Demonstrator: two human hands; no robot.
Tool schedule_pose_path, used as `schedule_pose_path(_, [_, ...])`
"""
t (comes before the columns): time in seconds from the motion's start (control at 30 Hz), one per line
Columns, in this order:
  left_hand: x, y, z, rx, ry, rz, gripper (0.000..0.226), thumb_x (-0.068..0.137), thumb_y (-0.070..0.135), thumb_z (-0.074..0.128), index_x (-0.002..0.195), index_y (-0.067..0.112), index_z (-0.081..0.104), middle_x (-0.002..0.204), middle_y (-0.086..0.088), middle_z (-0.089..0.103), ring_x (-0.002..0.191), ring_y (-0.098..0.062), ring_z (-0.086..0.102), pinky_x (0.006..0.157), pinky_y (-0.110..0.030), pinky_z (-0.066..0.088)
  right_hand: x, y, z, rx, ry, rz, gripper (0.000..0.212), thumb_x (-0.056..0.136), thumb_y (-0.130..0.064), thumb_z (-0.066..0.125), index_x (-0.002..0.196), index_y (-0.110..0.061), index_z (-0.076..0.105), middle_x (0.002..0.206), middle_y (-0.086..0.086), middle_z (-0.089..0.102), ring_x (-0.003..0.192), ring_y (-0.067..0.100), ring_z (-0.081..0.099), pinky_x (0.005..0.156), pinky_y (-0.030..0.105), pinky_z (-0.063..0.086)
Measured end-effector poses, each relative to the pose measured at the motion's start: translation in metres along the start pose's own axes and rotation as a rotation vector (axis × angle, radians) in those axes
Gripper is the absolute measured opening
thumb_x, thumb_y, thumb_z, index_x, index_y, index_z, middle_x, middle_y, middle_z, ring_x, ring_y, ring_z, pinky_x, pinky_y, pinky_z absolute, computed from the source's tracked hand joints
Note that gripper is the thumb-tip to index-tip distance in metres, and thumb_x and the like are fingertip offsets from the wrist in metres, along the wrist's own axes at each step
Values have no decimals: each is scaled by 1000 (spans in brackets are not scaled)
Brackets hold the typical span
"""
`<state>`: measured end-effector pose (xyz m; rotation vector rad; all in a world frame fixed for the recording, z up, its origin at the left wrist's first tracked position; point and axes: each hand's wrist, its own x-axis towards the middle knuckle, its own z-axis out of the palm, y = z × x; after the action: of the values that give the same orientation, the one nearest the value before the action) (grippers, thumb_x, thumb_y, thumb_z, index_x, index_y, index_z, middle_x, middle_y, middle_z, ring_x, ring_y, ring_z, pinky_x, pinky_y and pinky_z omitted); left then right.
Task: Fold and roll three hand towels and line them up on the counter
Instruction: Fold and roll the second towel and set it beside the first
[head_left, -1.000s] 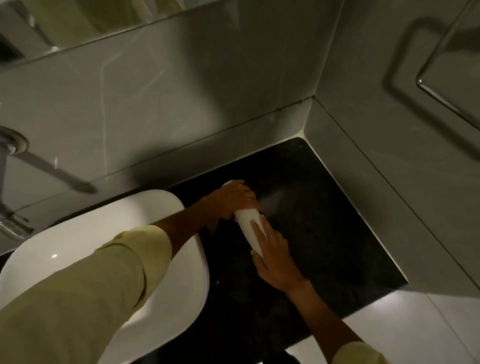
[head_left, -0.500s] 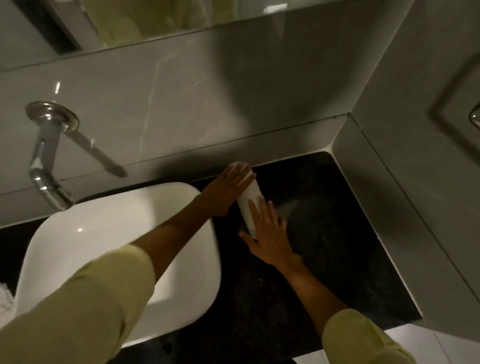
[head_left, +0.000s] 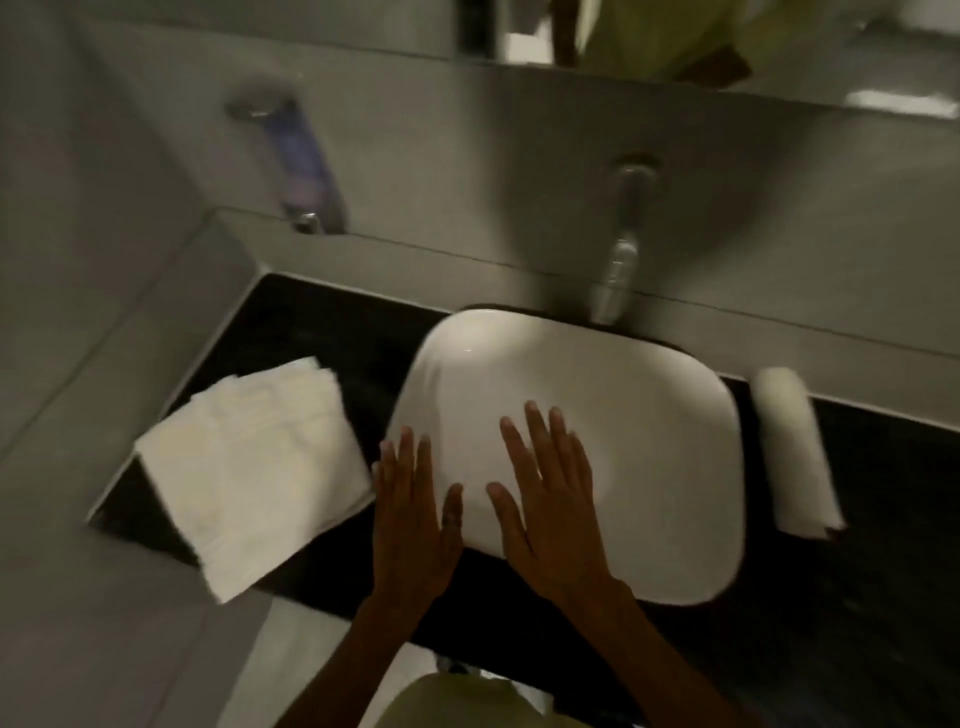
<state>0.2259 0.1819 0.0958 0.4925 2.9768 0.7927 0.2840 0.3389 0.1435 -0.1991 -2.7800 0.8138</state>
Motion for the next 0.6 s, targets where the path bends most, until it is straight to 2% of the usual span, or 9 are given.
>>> schedule_pose_path(0.1, [20, -93, -20, 43, 60, -235, 68, 101, 45, 29, 155, 14, 4, 164, -8, 0, 152, -25, -6, 124, -46, 2, 59, -67, 56, 34, -60, -95, 59, 103, -40, 38, 156, -22, 20, 166, 4, 8, 153, 20, -3, 124, 44, 7])
schedule_pose_path(0.2, [47, -164, -31, 70, 31, -427, 68, 101, 45, 25, 155, 11, 2, 164, -12, -2, 151, -31, -5, 123, -48, 1, 108, -118, 122, 101, -177, -110, 53, 102, -38, 39, 151, -18, 33, 162, 7, 25, 152, 24, 14, 121, 39, 17])
schedule_pose_path(0.27, [58, -200, -29, 59, -32, -518, 69, 101, 45, 26, 155, 11, -2, 163, -14, -6, 150, -33, -7, 122, -50, -1, 134, -136, 172, 161, -337, 28, 54, 98, -32, 48, 148, -14, 36, 156, 9, 35, 145, 28, 29, 117, 40, 28])
schedule_pose_path(0.37, [66, -225, -27, -31, -113, -631, 74, 99, 47, 37, 155, 15, 0, 163, -17, -6, 150, -36, -3, 121, -54, 7, 163, -143, 232, 180, -538, 439, 72, 91, -33, 59, 151, -13, 25, 152, 13, 36, 141, 34, 36, 112, 44, 36])
schedule_pose_path(0.43, [74, -221, -33, -99, -48, -735, 85, 92, 50, 52, 154, 19, 4, 162, -17, 5, 147, -37, 13, 118, -56, 19, 172, -136, 253, 115, -563, 598, 86, 90, -40, 62, 153, -8, 14, 158, 18, 25, 145, 38, 27, 114, 47, 31])
schedule_pose_path(0.5, [82, -216, -51, -180, 40, -933, 99, 80, 49, 69, 152, 20, 7, 156, -17, 22, 137, -41, 31, 108, -58, 31, 176, -130, 258, 157, -575, 634, 92, 90, -42, 65, 154, -4, 11, 158, 20, 24, 144, 38, 28, 114, 44, 31])
schedule_pose_path(0.53, [85, -222, -55, -271, 72, -1026, 101, 76, 44, 75, 151, 20, 11, 151, -17, 29, 132, -42, 37, 104, -56, 35, 177, -127, 259, 226, -587, 655, 90, 89, -40, 68, 153, -4, 16, 156, 19, 29, 142, 37, 33, 112, 42, 34])
schedule_pose_path(0.6, [86, -239, -60, -501, 78, -1119, 93, 71, 37, 81, 143, 13, 28, 141, -18, 43, 124, -41, 49, 100, -48, 43, 176, -121, 259, 365, -618, 742, 79, 83, -41, 74, 146, -10, 36, 146, 17, 45, 131, 35, 47, 106, 42, 43])
